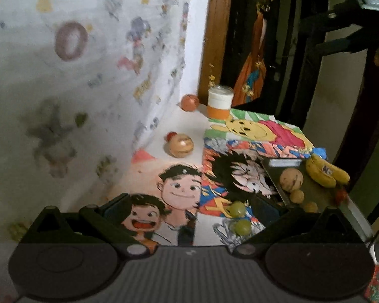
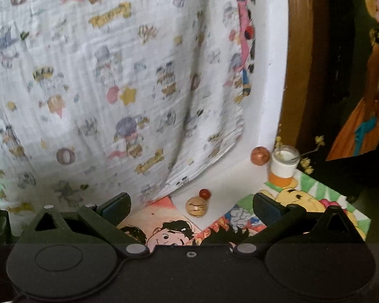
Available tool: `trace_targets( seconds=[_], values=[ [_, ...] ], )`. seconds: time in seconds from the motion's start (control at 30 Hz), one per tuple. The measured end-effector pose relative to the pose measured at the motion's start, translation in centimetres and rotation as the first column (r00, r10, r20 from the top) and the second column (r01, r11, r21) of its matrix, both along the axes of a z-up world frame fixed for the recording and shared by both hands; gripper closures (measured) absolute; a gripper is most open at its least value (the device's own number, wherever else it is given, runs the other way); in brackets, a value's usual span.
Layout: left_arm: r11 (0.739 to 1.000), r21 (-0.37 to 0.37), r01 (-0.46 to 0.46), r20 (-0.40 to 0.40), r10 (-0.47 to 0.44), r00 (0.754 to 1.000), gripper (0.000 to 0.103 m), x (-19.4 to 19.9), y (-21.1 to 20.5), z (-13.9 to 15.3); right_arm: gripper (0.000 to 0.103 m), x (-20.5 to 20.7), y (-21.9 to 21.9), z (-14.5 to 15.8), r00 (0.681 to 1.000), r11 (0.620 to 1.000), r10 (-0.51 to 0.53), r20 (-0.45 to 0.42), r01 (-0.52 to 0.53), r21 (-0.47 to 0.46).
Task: Organize fruits
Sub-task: 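Move both tools toward the two green grapes on the poster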
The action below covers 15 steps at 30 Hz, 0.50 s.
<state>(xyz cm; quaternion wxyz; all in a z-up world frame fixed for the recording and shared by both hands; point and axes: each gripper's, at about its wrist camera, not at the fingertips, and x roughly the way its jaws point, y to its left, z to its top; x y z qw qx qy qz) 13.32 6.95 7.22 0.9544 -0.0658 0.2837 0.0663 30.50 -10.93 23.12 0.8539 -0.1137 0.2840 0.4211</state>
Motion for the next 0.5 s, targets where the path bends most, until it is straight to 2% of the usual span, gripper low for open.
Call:
trace_targets(
  seconds=[0.1, 0.3, 0.5],
  values=[
    [1.000, -0.015, 0.013, -0.018, -0.013, 1.000, 0.000, 0.3, -0.9, -1.3, 0.001, 0.5, 0.4, -2.5, 1.000, 0.999, 0.028, -0.002, -0.029, -0.024],
    [0.999, -0.039, 0.011, -0.052, -0.013, 0.999, 0.000, 1.2, -2.5, -3.5, 0.001, 1.9, 1.9, -6.5, 0.995, 0.994, 0.066, -0.079, -0.072, -0.076],
    [1.000, 0.000, 0.032, -0.068, -0.031, 0.997, 0.000, 2.3, -4.2, -4.9, 0.001, 3.5, 2.6, -9.3, 0.985, 0.991, 0.086, -0.149, -0.100, -0.090]
  ],
)
